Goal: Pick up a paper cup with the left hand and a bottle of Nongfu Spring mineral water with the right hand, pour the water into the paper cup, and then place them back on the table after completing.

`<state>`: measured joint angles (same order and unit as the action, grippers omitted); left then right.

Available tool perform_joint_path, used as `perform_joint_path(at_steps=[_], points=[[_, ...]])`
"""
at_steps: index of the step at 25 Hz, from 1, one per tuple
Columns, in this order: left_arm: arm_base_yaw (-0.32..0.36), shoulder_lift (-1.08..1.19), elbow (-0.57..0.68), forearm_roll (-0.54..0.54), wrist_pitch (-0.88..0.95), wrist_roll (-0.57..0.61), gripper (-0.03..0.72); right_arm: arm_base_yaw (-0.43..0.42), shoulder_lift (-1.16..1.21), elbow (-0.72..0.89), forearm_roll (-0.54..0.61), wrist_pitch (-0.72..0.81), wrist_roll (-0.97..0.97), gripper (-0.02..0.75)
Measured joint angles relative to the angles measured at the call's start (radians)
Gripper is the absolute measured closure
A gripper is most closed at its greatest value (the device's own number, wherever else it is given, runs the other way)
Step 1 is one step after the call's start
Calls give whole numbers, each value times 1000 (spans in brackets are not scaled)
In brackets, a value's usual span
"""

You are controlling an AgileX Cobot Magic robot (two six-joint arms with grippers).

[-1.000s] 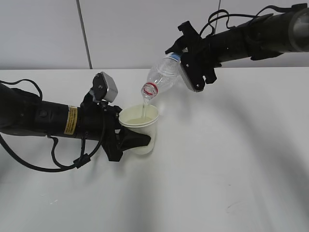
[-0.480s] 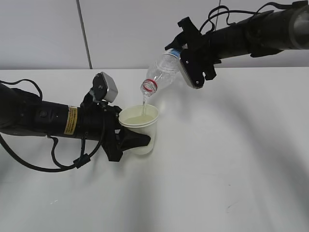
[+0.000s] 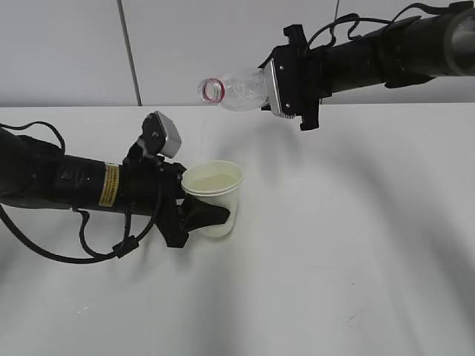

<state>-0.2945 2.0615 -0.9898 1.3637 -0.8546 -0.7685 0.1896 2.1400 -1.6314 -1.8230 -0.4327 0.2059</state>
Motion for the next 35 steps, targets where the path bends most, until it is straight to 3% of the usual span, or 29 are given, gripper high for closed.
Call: perform_joint_path(at_steps=[8, 12, 17, 22, 27, 35], points=[[36, 0, 0, -47, 34, 0, 322, 0, 0, 0, 0, -101, 586, 265], [77, 0, 0, -90, 54, 0, 316, 0, 7, 0, 11, -127, 772, 265], [100, 0, 0, -101, 75, 0, 314, -2, 75, -2, 126, -250, 816, 265], [113, 0, 0, -101, 103, 4, 314, -7, 92, -2, 153, -308, 858, 266], [139, 1, 3, -106, 106, 4, 314, -56, 92, 24, 211, -468, 910, 266], [146, 1, 29, -112, 91, 7, 310, -139, 92, 113, 234, -522, 904, 266]])
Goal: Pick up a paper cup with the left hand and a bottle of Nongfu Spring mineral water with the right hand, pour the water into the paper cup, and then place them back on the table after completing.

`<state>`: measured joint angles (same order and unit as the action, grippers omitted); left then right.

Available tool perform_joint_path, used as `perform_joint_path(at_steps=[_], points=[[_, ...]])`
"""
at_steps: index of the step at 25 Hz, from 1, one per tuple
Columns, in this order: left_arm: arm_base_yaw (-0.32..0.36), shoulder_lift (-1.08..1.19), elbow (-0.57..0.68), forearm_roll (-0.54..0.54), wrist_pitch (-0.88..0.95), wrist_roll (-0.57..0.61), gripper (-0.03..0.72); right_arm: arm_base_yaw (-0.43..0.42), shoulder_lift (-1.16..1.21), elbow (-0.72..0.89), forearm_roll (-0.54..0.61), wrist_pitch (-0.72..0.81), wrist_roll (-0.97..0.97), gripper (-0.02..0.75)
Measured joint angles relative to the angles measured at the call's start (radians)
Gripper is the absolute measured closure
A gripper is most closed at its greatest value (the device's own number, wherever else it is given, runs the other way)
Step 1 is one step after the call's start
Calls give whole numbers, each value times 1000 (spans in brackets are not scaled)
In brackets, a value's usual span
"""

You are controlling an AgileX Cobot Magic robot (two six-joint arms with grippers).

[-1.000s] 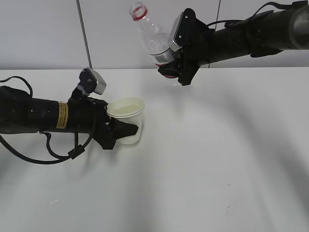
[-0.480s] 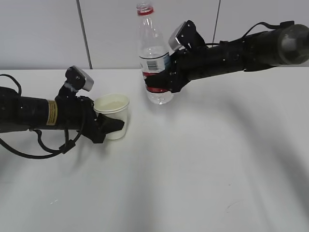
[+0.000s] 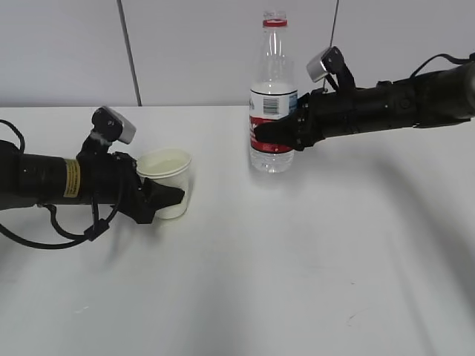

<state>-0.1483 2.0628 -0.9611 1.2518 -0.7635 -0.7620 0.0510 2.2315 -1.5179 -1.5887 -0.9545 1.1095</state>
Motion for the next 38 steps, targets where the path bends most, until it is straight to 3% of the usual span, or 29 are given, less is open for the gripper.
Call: perform_joint_path(at_steps=[18, 23, 31, 38], points=[[0, 6, 53, -68, -76, 221, 307, -32, 0, 100, 26, -71, -225, 266], [0, 76, 53, -108, -200, 319, 307, -32, 0, 100, 39, -78, -244, 266], [0, 133, 53, -164, -294, 357, 306, -32, 0, 103, 41, -78, -262, 266], [0, 136, 53, -164, -289, 360, 201, -32, 0, 103, 43, -78, -279, 266]])
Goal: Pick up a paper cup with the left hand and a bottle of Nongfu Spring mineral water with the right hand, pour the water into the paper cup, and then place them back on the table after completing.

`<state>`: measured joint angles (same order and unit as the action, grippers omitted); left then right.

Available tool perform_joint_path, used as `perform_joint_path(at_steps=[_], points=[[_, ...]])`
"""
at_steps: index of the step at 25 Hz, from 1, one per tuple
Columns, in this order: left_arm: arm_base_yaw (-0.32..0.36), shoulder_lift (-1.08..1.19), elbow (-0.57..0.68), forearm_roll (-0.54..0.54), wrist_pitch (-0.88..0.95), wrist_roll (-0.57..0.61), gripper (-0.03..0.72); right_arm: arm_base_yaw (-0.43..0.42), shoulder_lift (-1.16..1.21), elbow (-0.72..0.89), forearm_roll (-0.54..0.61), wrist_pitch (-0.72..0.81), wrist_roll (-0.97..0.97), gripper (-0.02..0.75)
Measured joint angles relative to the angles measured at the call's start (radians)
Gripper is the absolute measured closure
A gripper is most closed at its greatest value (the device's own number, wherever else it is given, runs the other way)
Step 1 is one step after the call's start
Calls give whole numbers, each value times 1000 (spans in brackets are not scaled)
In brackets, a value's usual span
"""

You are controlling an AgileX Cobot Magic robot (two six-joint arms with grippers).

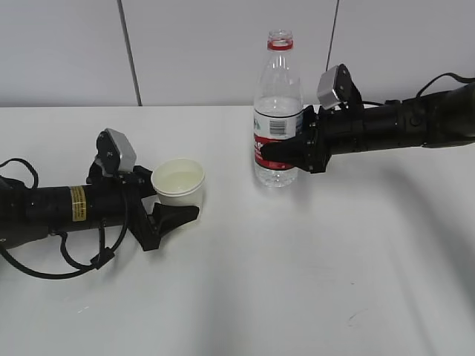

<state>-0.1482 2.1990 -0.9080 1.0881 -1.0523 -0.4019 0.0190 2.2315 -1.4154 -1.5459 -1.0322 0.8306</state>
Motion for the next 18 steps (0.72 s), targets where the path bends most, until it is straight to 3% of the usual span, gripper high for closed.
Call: perform_joint_path(at_steps=[6, 18], points=[[0, -15, 0, 40, 59, -20, 186, 0, 0, 0, 4, 0, -12, 266], [8, -66, 41, 116, 174, -167, 181, 0, 26, 0, 14, -2, -67, 266]])
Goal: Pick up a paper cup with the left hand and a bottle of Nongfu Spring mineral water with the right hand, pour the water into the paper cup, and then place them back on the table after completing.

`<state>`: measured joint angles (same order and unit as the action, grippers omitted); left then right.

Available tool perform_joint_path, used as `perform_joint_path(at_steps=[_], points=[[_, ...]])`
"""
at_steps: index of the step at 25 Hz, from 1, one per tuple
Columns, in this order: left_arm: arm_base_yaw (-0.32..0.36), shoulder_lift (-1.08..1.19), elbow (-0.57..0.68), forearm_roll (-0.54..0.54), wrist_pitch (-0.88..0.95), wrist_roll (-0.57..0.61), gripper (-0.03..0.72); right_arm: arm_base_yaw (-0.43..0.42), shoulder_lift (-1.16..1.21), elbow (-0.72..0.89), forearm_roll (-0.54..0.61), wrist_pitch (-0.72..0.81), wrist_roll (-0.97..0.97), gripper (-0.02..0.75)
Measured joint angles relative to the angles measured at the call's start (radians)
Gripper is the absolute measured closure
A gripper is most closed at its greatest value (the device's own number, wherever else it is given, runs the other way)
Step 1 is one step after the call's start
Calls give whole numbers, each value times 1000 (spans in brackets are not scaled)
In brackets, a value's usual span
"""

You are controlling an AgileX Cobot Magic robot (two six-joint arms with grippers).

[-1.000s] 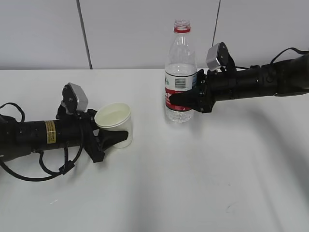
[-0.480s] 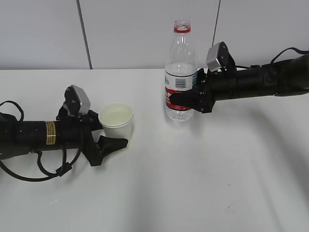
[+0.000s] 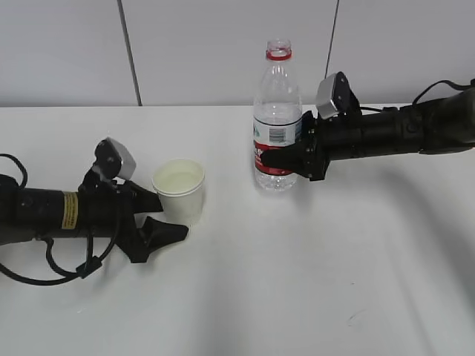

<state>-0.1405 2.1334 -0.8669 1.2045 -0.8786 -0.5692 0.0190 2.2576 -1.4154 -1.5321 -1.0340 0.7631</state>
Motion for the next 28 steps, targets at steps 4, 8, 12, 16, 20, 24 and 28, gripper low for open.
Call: perform_joint_path(at_steps=[4, 8, 12, 16, 20, 24, 28], points=[[29, -16, 60, -11, -31, -2, 181, 0, 31, 0, 22, -2, -39, 266], [50, -25, 89, -22, -42, -2, 181, 0, 47, 0, 40, -15, -99, 266], [52, -27, 89, -22, -66, 2, 181, 0, 77, 0, 74, -48, -137, 266], [52, -27, 91, -19, -106, 10, 181, 0, 124, 0, 124, -89, -182, 266], [52, -27, 93, -8, -124, 14, 181, 0, 128, 0, 137, -97, -198, 267], [52, -27, 93, -8, -128, 14, 181, 0, 128, 0, 134, -97, -200, 265], [52, -27, 93, -4, -126, 14, 181, 0, 128, 0, 115, -105, -145, 189]])
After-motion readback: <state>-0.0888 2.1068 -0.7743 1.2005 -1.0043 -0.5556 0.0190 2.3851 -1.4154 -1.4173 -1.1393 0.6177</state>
